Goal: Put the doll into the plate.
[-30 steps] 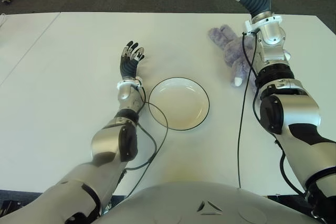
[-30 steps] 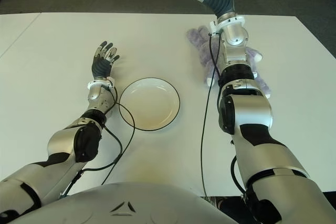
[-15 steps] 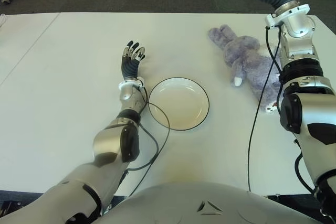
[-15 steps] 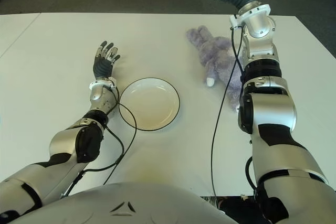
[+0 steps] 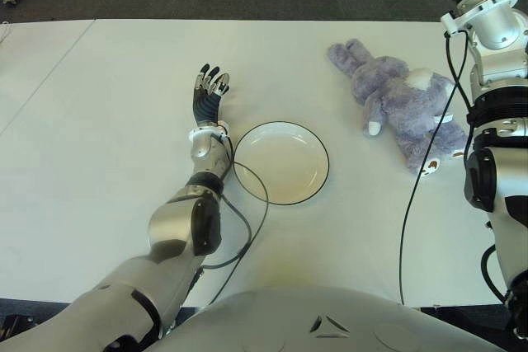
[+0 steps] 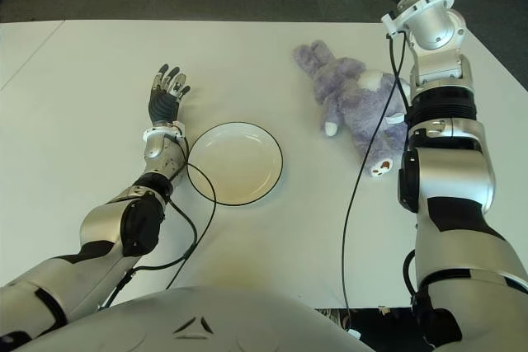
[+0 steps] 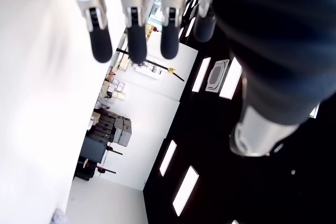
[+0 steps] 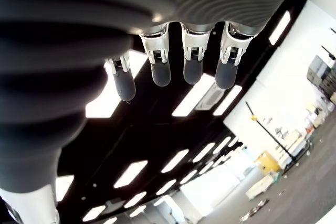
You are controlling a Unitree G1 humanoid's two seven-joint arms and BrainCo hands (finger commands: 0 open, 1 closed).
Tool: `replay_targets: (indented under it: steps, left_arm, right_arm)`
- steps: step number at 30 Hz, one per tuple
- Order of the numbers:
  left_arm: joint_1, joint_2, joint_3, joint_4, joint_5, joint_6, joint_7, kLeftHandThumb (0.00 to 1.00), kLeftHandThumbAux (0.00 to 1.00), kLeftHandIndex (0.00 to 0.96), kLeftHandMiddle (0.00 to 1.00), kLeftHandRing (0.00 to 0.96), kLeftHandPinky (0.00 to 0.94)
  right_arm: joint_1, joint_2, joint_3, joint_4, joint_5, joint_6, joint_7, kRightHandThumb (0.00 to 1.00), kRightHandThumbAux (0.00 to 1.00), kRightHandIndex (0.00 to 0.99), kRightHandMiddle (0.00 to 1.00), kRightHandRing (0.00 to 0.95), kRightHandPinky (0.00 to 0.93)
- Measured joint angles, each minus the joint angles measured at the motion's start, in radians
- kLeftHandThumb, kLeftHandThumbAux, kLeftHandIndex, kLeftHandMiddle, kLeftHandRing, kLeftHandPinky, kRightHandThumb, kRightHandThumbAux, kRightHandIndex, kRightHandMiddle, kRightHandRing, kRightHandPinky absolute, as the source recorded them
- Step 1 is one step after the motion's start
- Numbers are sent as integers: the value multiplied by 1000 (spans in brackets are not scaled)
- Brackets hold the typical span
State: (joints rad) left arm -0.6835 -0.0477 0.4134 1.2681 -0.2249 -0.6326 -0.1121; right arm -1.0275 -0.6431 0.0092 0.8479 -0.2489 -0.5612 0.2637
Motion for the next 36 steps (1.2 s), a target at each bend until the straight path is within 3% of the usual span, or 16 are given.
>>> replay_targets:
  steps: [7,16,23,36]
  left_arm:
    - [0,-5,-1,0,0,-2,0,170,716,125,176,192,246]
    - [-1,-11,-3,0,1,-5,12,182,707,133,187,199,247]
    - [-1,-14,-3,0,1,-6,18,197,700,133,187,195,234]
    - [-1,-15,-5,0,1,-7,25,195,694,137,185,189,232]
  right_arm:
    - [23,-74,37,-59,-102,0,-29,0,564,67,45,12,13]
    - [79,-152,69,-112,-200,0,-78,0,581,99,85,53,56]
    - [160,-191,73,-178,-219,-2,-86,0,577,113,79,35,3]
    - [345,-252,72,-302,-216,-4,-57,0,546,94,38,8,0]
